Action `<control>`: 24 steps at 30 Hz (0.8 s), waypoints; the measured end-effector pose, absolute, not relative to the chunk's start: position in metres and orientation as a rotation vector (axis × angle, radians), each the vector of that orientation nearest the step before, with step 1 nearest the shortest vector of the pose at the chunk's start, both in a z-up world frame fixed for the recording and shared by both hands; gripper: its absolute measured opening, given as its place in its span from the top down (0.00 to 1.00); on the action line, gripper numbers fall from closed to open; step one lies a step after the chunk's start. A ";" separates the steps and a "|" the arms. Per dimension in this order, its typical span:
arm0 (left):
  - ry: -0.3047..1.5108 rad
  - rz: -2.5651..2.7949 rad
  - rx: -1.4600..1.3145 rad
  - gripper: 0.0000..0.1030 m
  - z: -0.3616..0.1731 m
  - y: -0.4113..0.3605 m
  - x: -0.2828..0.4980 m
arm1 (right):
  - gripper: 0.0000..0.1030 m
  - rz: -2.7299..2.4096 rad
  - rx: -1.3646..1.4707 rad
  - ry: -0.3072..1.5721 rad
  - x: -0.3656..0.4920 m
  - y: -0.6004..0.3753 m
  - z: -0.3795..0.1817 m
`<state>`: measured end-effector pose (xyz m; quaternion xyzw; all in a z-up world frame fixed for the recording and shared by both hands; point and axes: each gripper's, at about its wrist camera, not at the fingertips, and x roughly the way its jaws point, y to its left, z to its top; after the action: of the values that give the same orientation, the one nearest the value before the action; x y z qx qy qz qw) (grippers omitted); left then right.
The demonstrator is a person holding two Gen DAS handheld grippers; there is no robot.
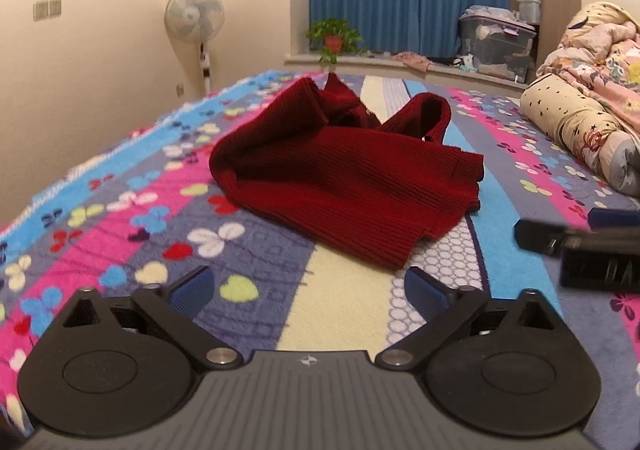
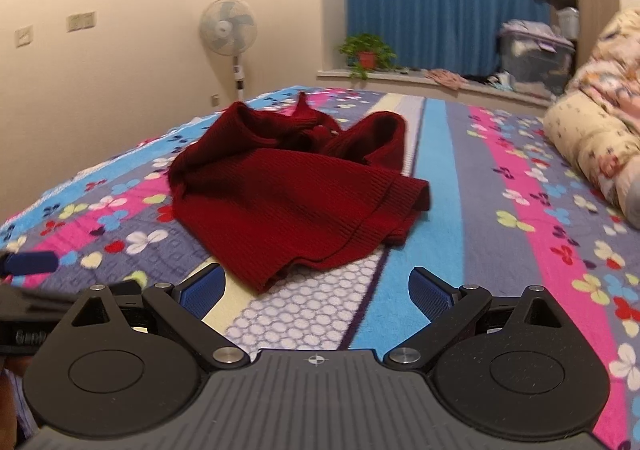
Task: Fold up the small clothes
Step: 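Grasp the red sweater's edge with the left gripper and lift it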
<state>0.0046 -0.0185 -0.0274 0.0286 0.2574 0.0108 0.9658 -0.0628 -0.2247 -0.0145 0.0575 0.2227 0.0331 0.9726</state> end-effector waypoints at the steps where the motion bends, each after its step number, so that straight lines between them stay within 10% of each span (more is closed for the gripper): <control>1: 0.525 0.016 0.061 0.23 -0.028 -0.017 0.008 | 0.10 0.051 0.125 0.452 -0.061 -0.229 -0.013; 6: 0.569 -0.014 0.049 0.49 -0.030 -0.010 0.041 | 0.57 0.030 0.213 0.417 -0.052 -0.249 -0.005; 15: 0.664 0.119 -0.095 0.18 -0.056 -0.009 0.141 | 0.55 0.034 0.285 0.399 -0.039 -0.272 0.006; 24: 0.757 0.181 -0.299 0.07 -0.093 -0.032 0.200 | 0.53 0.020 0.324 0.426 -0.025 -0.294 0.010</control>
<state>0.2004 -0.0322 -0.0935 -0.1451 0.3677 0.0877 0.9144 -0.0253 -0.2938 0.0096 0.1602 0.2104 0.0101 0.9643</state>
